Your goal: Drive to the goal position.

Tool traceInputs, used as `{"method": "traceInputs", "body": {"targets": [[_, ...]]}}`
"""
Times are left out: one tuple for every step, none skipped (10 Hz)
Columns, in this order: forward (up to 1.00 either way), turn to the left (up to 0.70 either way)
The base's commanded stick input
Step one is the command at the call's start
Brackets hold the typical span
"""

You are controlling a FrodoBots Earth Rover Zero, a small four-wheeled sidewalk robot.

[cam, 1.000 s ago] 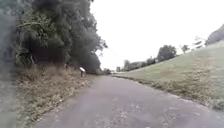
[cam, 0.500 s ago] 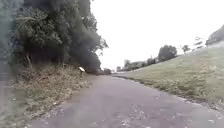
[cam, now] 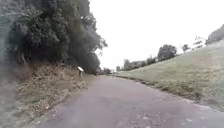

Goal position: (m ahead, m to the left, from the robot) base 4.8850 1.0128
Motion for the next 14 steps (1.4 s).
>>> {"method": "traceInputs", "body": {"targets": [[0.45, 0.00], [0.45, 0.00], [0.45, 0.00], [0.45, 0.00], [0.45, 0.00], [0.45, 0.00], [0.45, 0.00], [0.45, 0.00], [0.45, 0.00], [0.45, 0.00], [0.45, 0.00], [0.45, 0.00], [0.45, 0.00], [0.45, 0.00]]}}
